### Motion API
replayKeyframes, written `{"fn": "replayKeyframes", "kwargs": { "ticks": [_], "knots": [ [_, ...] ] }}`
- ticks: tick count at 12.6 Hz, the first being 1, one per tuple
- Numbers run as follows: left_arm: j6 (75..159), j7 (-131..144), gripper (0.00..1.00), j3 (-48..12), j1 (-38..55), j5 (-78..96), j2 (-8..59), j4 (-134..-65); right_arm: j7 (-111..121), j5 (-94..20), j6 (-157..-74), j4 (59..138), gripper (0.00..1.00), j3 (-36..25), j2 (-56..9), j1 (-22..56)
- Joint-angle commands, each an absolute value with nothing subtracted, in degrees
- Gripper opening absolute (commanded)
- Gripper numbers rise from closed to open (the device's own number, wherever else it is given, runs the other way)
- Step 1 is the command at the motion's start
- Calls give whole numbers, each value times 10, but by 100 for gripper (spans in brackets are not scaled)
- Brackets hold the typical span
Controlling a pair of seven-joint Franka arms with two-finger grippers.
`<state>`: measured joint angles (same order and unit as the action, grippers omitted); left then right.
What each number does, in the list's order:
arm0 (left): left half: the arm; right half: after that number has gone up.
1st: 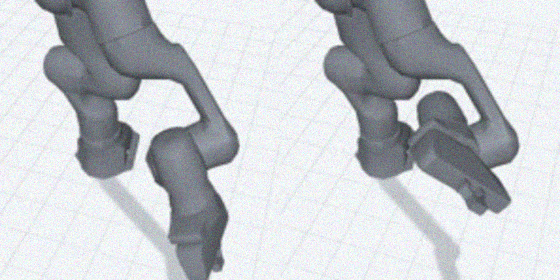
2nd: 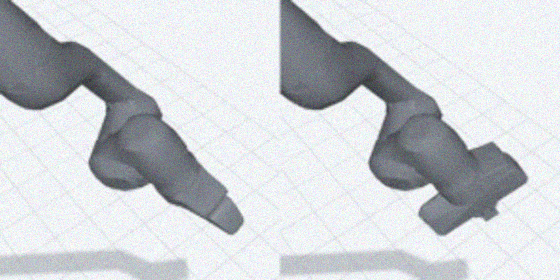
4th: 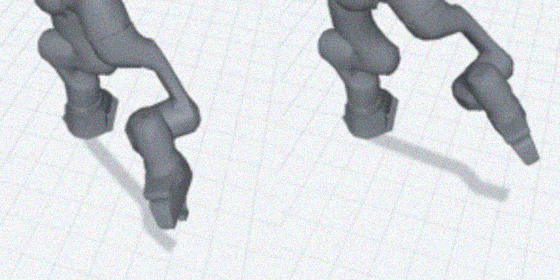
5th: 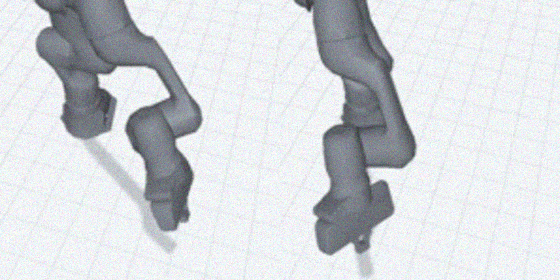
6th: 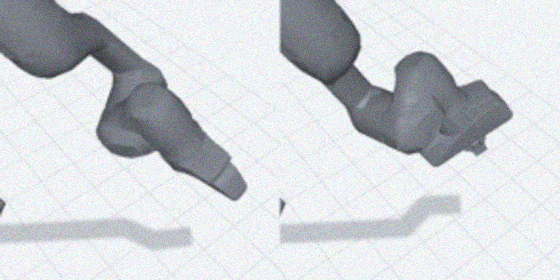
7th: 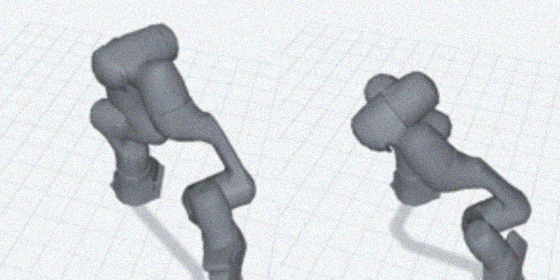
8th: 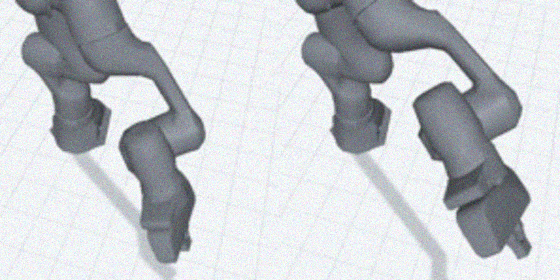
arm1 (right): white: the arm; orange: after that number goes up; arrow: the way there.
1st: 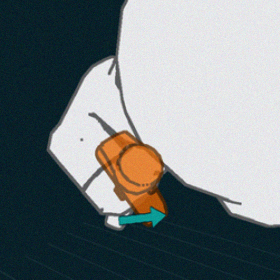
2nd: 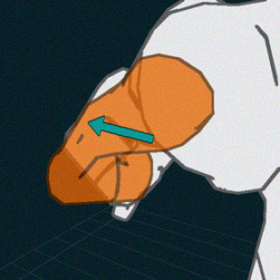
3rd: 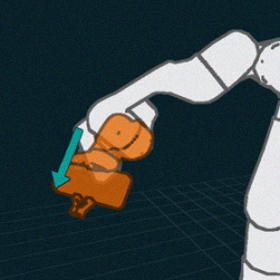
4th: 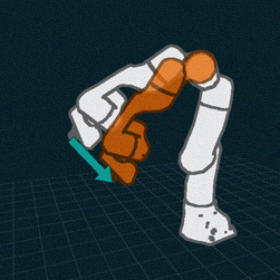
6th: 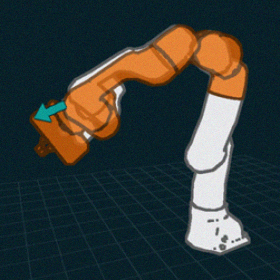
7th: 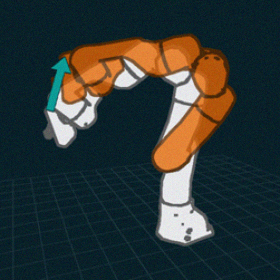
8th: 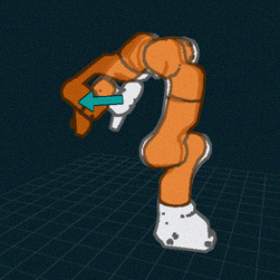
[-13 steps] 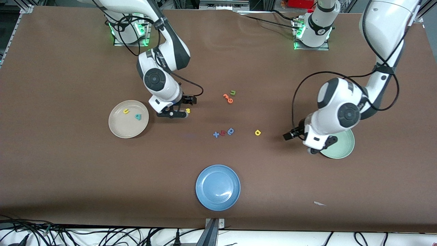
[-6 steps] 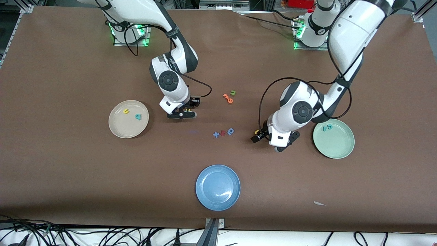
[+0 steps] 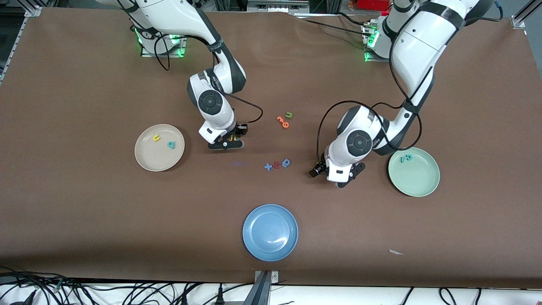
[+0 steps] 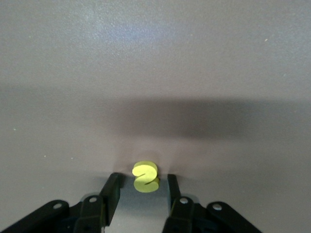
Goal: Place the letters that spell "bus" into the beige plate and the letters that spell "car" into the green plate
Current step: 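Grasp yellow 2 with the right gripper while the left gripper grasps yellow d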
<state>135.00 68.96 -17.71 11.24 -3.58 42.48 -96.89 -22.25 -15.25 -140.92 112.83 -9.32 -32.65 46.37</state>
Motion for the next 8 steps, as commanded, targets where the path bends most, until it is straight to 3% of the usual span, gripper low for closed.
{"fn": "replayKeyframes", "kwargs": {
  "ticks": [1, 2, 5, 8],
  "knots": [
    [1346, 718, 92, -168, 125, -50, 432, -953, -218, -145, -1421, 1135, 22, -98, -327, 470],
    [1346, 719, 90, -167, 126, -50, 432, -953, -217, -145, -1419, 1135, 15, -97, -326, 470],
    [1346, 722, 65, -167, 126, -51, 439, -954, -214, -145, -1416, 1134, 12, -98, -317, 470],
    [1346, 720, 58, -167, 126, -53, 443, -953, -211, -146, -1372, 1131, 12, -128, -276, 468]
  ]
}}
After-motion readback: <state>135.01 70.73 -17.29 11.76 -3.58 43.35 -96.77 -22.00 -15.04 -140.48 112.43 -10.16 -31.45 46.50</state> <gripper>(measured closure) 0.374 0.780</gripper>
